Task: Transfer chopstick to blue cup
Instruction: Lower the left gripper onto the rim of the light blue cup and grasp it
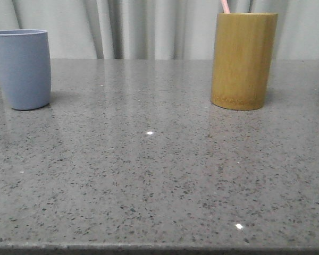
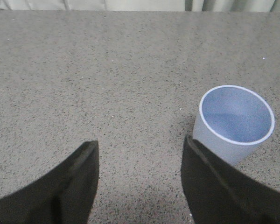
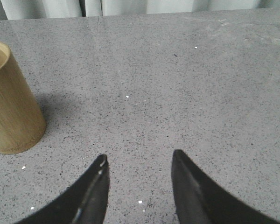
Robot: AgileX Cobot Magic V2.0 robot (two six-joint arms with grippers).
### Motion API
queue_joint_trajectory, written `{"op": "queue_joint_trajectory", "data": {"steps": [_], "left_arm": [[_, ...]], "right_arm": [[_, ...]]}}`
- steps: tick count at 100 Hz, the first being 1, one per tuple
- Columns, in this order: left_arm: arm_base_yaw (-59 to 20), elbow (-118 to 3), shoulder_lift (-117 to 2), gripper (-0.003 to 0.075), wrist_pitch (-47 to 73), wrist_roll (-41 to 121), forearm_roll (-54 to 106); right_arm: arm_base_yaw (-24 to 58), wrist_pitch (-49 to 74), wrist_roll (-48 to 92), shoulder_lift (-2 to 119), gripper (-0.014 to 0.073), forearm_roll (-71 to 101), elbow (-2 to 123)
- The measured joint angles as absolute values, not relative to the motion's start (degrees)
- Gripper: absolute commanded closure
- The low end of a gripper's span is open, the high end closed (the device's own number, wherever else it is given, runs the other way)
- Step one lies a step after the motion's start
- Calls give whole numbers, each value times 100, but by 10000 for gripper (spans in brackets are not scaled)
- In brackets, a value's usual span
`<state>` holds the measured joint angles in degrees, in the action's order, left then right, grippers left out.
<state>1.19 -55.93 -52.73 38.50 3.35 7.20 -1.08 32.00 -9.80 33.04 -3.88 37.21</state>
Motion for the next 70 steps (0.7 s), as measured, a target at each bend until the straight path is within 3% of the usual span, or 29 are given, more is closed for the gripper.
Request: {"op": "queue_joint_trajectory", "data": {"steps": [30,70], "left_arm": [[-516,-7163,-7035,267,4618,443,753],[-573,-8594,-8806,269,6022,443,780]], "right_arm": [[-108,3200,-980,3304,255,-388,3721],[-108,3200,-980,3304,255,-388,3721]]}}
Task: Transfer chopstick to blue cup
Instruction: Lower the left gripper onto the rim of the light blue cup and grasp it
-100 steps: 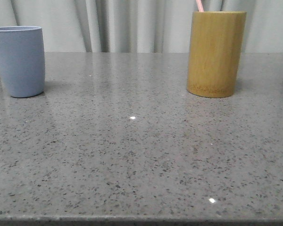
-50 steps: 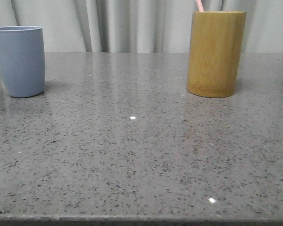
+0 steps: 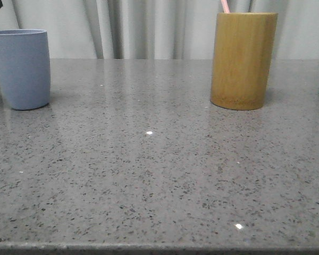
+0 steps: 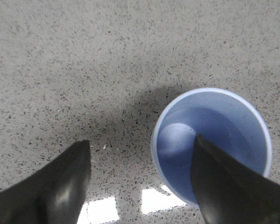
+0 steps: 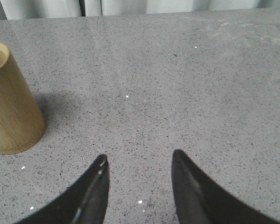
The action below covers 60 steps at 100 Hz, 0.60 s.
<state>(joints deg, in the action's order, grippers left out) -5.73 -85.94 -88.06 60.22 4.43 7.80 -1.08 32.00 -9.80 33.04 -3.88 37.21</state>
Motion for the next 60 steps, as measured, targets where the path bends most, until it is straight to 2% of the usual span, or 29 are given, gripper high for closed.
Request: {"op": "queue_joint_trajectory", "data": {"steps": [37,51,60], "left_arm": [[-573,-8659,-9367,294,6286,443,900],[-573,-8659,-9570,361,6326,443,958],[-573,-8659,-9630,447,6327,443,996]], "right_arm": [[-108,3200,-980,3304,255,-388,3721],[-108,3200,-980,3304,255,-388,3721],[-108,3200,-980,3304,255,-388,3721]]}}
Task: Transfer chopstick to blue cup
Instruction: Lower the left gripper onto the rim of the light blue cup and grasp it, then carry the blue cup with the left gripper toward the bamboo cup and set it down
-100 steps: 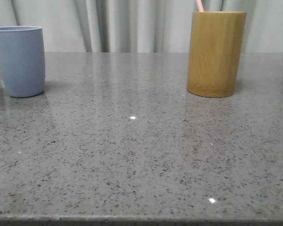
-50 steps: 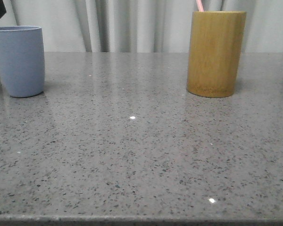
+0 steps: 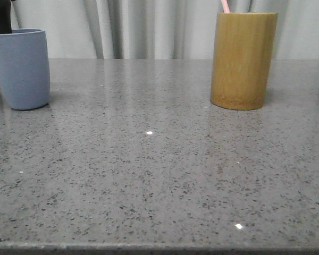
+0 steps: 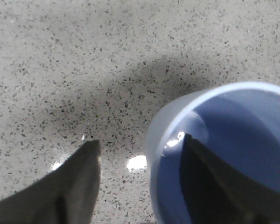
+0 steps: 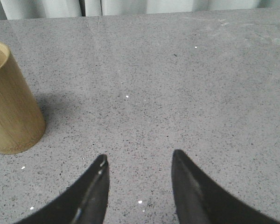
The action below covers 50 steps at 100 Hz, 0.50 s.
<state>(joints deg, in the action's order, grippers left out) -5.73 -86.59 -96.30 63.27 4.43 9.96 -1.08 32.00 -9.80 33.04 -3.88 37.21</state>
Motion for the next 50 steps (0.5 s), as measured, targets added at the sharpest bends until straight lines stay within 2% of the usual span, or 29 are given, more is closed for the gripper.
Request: {"op": "queue_joint_trajectory", "data": {"steps": [22,50], "left_arm": [[-573,-8659,-9651,738,6327,443,1072],[-629,-8783,-9660,739,6361,443,1288]], "right_arm": [[-108,3200,-980,3304,255,-388,3721],[-108,3200,-980,3304,255,-388,3721]]}}
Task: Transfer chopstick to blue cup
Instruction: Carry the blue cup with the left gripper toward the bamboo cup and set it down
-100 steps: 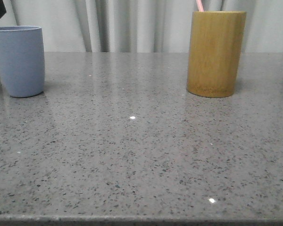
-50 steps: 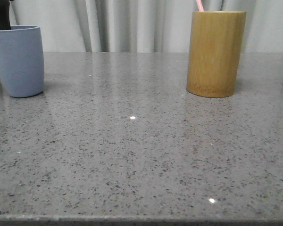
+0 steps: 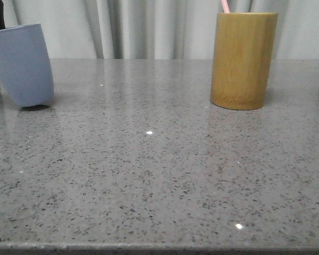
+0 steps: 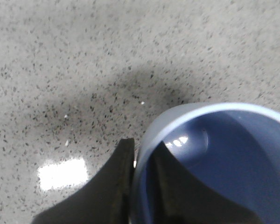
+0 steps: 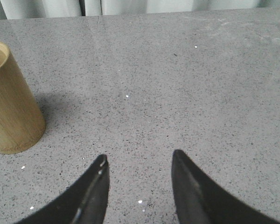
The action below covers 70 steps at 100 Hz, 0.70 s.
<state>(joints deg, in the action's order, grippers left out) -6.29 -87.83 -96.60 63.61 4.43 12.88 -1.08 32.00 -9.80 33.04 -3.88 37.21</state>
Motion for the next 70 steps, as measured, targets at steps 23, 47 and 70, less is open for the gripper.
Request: {"op": "queue_joint_trajectory", "data": {"steps": [23,47,70], "left_arm": [[-1223,-9453,-9919,739,6433,443,1324],[-1917,-10333,-10660,739,6665,394,1359],[-2278,-10747,-11109,739,6703,302,1372]], "right_arm": [[-108,3200,-980,3304,255,-388,3721],[-108,3200,-980,3304,255,-388,3721],[-108,3200,-980,3304,255,-388,3721]]}}
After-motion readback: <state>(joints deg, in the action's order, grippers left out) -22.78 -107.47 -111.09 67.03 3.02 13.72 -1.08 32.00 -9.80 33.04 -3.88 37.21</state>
